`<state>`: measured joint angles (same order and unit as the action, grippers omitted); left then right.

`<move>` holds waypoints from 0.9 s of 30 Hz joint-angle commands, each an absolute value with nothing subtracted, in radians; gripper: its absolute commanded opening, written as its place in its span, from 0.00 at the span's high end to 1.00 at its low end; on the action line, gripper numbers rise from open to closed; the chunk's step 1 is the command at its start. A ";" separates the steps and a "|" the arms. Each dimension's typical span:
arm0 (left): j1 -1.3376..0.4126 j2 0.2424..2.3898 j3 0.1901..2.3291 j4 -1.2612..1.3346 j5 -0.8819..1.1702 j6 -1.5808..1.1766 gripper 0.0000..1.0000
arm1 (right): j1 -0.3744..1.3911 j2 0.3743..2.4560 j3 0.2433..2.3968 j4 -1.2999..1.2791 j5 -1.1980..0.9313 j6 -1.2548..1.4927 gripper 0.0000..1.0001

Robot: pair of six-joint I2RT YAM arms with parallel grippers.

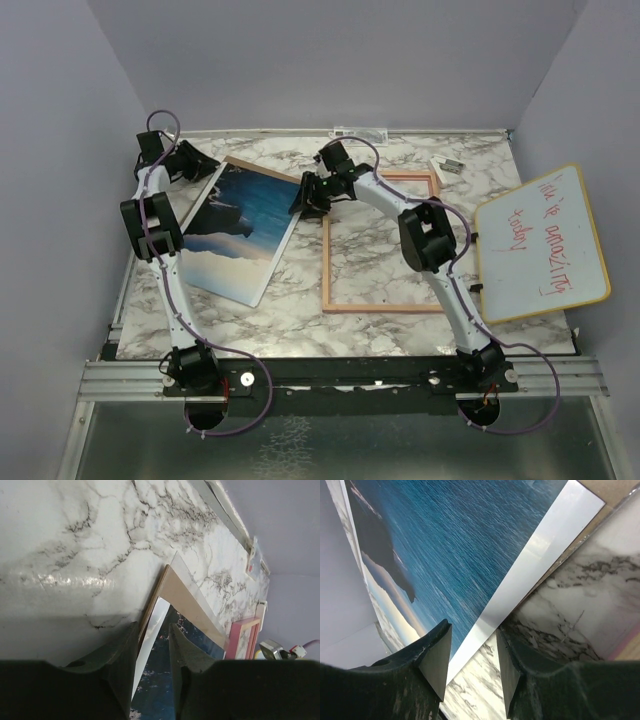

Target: Put the photo into the frame

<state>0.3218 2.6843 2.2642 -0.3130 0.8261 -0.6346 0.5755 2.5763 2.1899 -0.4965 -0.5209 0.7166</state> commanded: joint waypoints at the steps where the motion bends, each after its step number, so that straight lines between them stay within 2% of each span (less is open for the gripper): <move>1: 0.299 2.636 2.127 -0.419 0.858 -0.536 0.67 | 0.584 2.581 2.094 -0.549 -0.536 0.671 0.54; 5: 0.300 2.585 2.054 -0.432 0.809 -0.496 0.69 | 0.582 2.484 2.043 -0.550 -0.470 0.627 0.55; 9: 0.301 2.538 2.069 -0.484 0.699 -0.448 0.69 | 0.569 2.461 2.160 -0.608 -0.334 0.613 0.52; 14: 0.300 2.464 2.092 -0.553 0.544 -0.384 0.48 | 0.536 2.499 2.273 -0.653 -0.174 0.610 0.43; 16: 0.296 2.446 2.091 -0.554 0.520 -0.378 0.41 | 0.511 2.512 2.285 -0.614 -0.182 0.590 0.41; 18: 0.284 2.433 2.089 -0.555 0.513 -0.376 0.39 | 0.491 2.519 2.281 -0.536 -0.229 0.565 0.40; 27: 0.119 2.330 1.961 -0.558 0.472 -0.342 0.43 | 0.474 2.627 2.395 -0.300 -0.385 0.445 0.41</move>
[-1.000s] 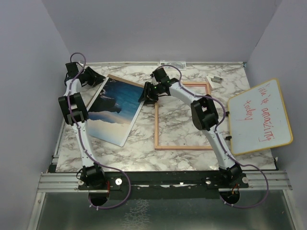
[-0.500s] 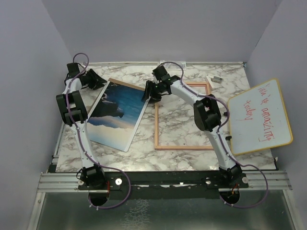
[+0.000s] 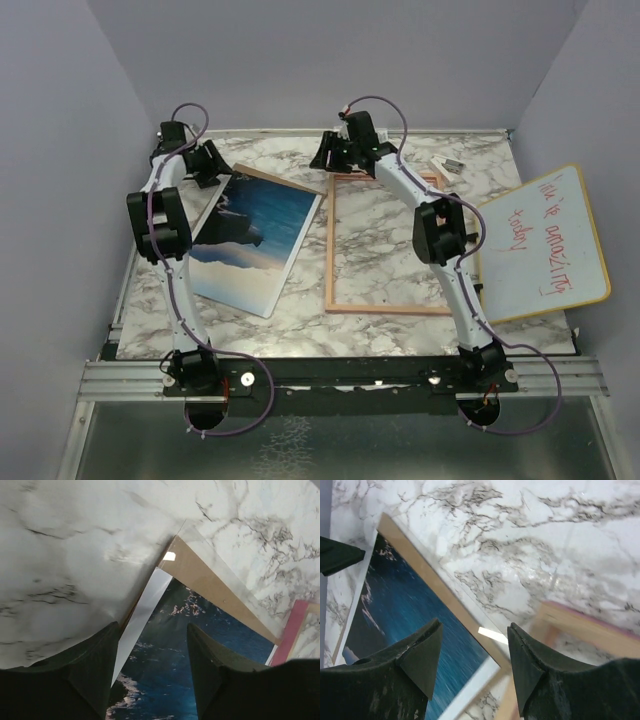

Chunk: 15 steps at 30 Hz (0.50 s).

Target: Put the photo into the frame

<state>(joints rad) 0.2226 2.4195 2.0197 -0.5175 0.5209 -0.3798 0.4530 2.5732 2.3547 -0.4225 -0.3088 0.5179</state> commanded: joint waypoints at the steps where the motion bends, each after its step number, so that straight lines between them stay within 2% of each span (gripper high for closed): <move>1: 0.102 2.322 1.951 -0.554 0.470 -0.341 0.45 | 0.474 2.631 2.395 -0.287 -0.389 0.439 0.41; 5: 0.037 2.301 1.922 -0.545 0.452 -0.339 0.48 | 0.474 2.641 2.375 -0.234 -0.410 0.406 0.44; 9: 0.012 2.263 1.893 -0.549 0.279 -0.359 0.50 | 0.474 2.667 2.382 -0.240 -0.399 0.385 0.46; 15: 0.014 2.234 1.889 -0.554 0.187 -0.365 0.43 | 0.474 2.677 2.368 -0.280 -0.274 0.373 0.41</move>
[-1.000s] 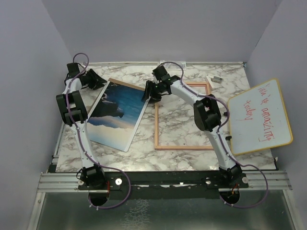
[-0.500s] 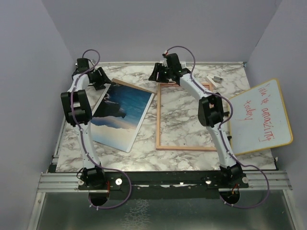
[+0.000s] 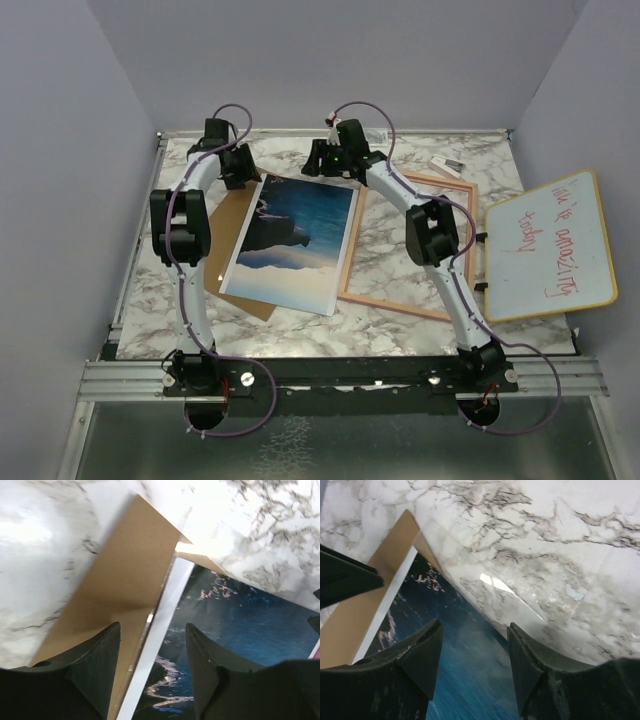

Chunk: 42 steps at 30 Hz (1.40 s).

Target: Put the photo into the frame

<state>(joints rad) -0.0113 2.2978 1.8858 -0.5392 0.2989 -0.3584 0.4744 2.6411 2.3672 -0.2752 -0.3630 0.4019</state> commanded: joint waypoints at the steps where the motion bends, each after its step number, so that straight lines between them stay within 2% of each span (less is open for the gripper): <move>1: 0.014 2.233 1.892 -0.556 0.186 -0.367 0.41 | 0.474 2.675 2.369 -0.280 -0.255 0.375 0.40; 4: 0.014 2.231 1.901 -0.569 0.183 -0.365 0.35 | 0.474 2.671 2.368 -0.277 -0.219 0.394 0.39; 9: 0.009 2.205 1.891 -0.598 0.309 -0.368 0.34 | 0.466 2.676 2.366 -0.294 -0.170 0.380 0.36; 13: -0.027 2.149 1.801 -0.598 0.382 -0.379 0.37 | 0.441 2.672 2.337 -0.310 -0.183 0.368 0.36; 21: -0.063 2.056 1.592 -0.597 0.393 -0.437 0.42 | 0.419 2.669 2.330 -0.426 -0.234 0.320 0.36; 30: -0.066 1.990 1.374 -0.600 0.302 -0.497 0.46 | 0.424 2.631 2.260 -0.565 -0.366 0.349 0.39; 38: -0.034 2.057 1.419 -0.675 0.099 -0.469 0.48 | 0.446 2.612 2.216 -0.668 -0.500 0.348 0.42; 42: 0.010 2.097 1.468 -0.683 0.063 -0.458 0.48 | 0.451 2.579 2.159 -0.669 -0.572 0.356 0.42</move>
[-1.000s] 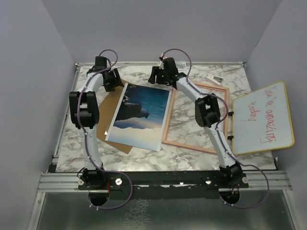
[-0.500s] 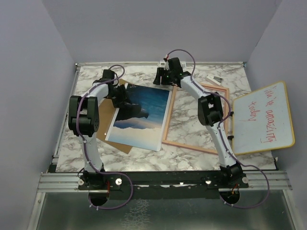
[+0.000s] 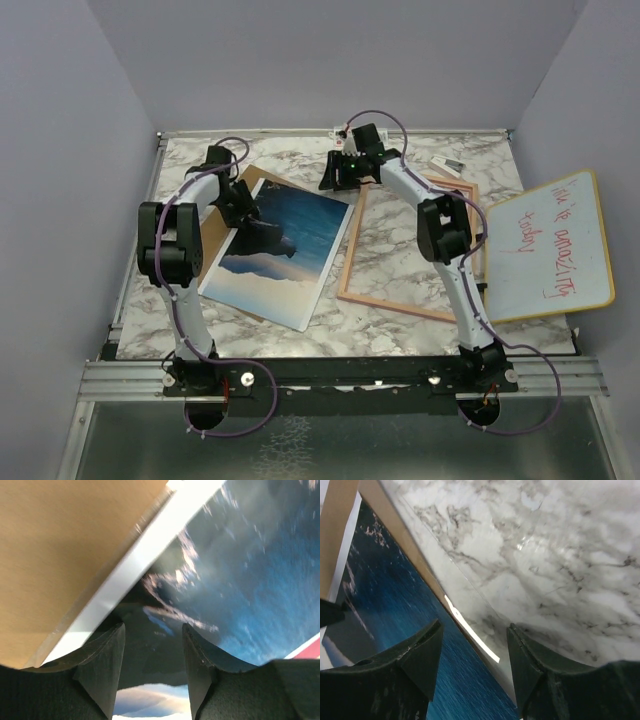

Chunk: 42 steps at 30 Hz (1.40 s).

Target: Put the photo into the frame

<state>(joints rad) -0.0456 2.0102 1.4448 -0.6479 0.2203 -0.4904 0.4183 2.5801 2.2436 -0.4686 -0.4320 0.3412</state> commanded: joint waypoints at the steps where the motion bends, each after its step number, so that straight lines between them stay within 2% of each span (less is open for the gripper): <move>1: 0.021 2.107 1.483 -0.684 0.055 -0.456 0.48 | 0.451 2.570 2.144 -0.666 -0.592 0.359 0.42; 11: 0.029 2.215 1.630 -0.685 0.074 -0.416 0.51 | 0.456 2.500 2.023 -0.635 -0.800 0.393 0.43; 17: 0.029 2.249 1.648 -0.689 0.085 -0.405 0.51 | 0.455 2.447 1.952 -0.611 -0.877 0.410 0.45; 20: 0.029 2.256 1.645 -0.689 0.089 -0.402 0.52 | 0.458 2.435 1.958 -0.662 -0.808 0.386 0.43; 24: 0.029 2.247 1.646 -0.688 0.097 -0.397 0.52 | 0.473 2.436 1.983 -0.791 -0.599 0.340 0.40; 29: 0.027 2.196 1.686 -0.689 0.161 -0.388 0.50 | 0.476 2.375 1.902 -0.788 -0.454 0.352 0.40; 36: -0.010 2.101 1.713 -0.689 0.221 -0.393 0.49 | 0.476 2.357 1.834 -0.777 -0.593 0.317 0.42; 42: -0.069 2.025 1.591 -0.687 0.181 -0.429 0.51 | 0.476 2.360 1.824 -0.750 -0.662 0.296 0.41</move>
<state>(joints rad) -0.0372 2.1136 1.6684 -0.6872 0.1795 -0.4042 0.4698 2.3447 1.8576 -0.7086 -0.6411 0.3405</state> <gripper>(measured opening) 0.503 0.586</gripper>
